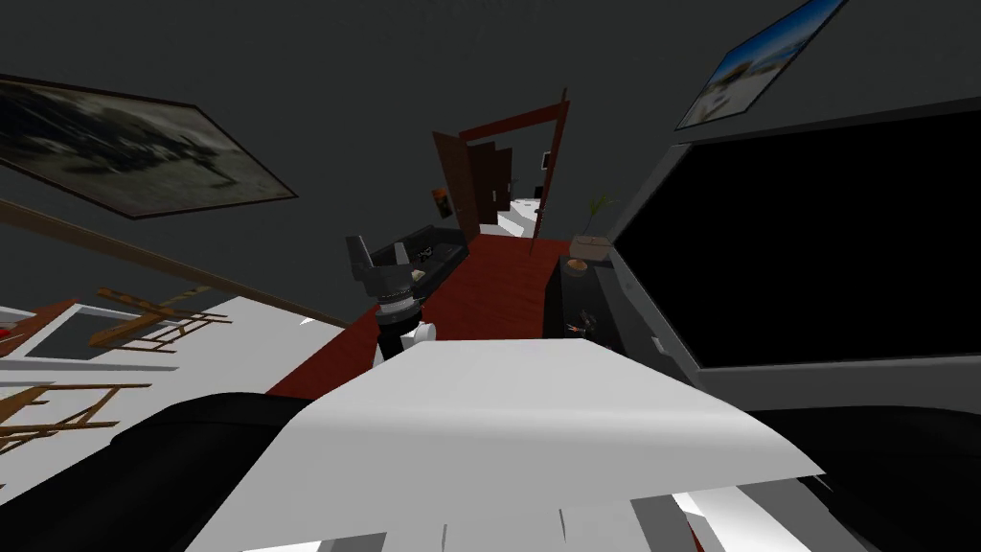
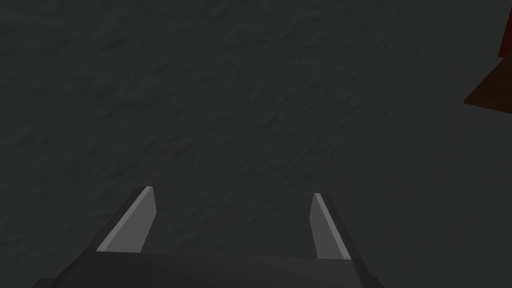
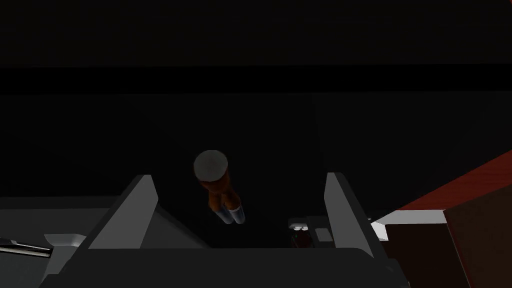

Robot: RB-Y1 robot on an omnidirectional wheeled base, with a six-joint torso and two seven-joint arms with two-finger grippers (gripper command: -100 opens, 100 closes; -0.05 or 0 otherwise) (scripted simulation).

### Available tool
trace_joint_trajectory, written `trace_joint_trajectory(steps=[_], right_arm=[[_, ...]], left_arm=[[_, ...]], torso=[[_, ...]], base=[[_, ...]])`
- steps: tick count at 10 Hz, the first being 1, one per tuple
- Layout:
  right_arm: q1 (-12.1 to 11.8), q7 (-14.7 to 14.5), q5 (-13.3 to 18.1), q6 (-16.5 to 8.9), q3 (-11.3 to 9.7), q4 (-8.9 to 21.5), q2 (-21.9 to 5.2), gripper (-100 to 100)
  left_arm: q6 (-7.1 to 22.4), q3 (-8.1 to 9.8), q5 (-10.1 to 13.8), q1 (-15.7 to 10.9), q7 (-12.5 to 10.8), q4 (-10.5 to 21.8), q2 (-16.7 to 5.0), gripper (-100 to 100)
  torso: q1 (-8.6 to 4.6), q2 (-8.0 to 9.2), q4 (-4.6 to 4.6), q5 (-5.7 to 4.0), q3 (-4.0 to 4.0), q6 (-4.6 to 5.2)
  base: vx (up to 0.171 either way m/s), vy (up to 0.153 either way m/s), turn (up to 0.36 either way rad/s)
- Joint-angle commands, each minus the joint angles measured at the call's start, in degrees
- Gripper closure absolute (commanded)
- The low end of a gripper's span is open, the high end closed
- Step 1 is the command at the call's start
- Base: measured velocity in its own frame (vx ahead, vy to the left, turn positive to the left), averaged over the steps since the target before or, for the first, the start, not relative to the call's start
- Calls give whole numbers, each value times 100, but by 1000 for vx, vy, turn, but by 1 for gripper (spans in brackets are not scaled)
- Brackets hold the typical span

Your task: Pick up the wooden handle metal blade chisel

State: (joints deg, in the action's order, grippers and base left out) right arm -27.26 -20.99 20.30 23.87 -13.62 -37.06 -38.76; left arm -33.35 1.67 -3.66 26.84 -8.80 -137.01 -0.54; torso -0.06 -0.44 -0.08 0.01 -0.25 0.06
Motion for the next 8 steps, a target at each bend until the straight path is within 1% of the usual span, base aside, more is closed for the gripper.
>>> trace_joint_trajectory(steps=[1, 2, 3, 4, 5, 6, 7, 8], right_arm=[[-11, -125, 29, -5, -61, 224, -56, -100], [-11, -125, 29, -5, -61, 224, -56, -100], [-11, -125, 29, -5, -61, 224, -56, -100], [-11, -244, 63, -39, -163, 456, -134, -100], [-10, -265, 68, -44, -182, 492, -146, -100], [-42, -224, 60, -75, -161, 380, -134, -100], [-42, -235, 61, -76, -163, 387, -140, 0], [122, -283, 76, -212, -159, 472, 23, -100]], left_arm=[[0, 0, 0, 0, 0, 0, 0, 0], [0, 0, 0, 1, 0, 0, 0, 0], [0, 0, 0, 1, 0, 0, 0, 0], [0, 0, 0, 0, 0, 0, 0, 0], [0, 0, 0, 0, 0, 0, 0, 0], [0, 0, 0, 1, 0, 0, 0, 0], [0, 0, 0, 0, 0, 0, 0, 0], [0, 0, 0, 0, 0, 0, 0, 0]], torso=[[0, 0, 0, 0, 0, 0], [-10, -12, -3, -3, -8, 1], [-3, 0, -2, -2, -2, 4], [10, 24, 3, 1, 12, 6], [7, 0, 1, 1, 1, -2], [-4, -10, -3, -1, -7, 2], [5, 14, 1, -1, 6, 5], [13, 33, 5, 1, 17, 6]], base=[[164, -62, 171], [111, -43, 71], [36, -6, -4], [135, -15, 231], [164, -55, 172], [61, -31, 23], [12, -6, 0], [-30, -39, 71]])
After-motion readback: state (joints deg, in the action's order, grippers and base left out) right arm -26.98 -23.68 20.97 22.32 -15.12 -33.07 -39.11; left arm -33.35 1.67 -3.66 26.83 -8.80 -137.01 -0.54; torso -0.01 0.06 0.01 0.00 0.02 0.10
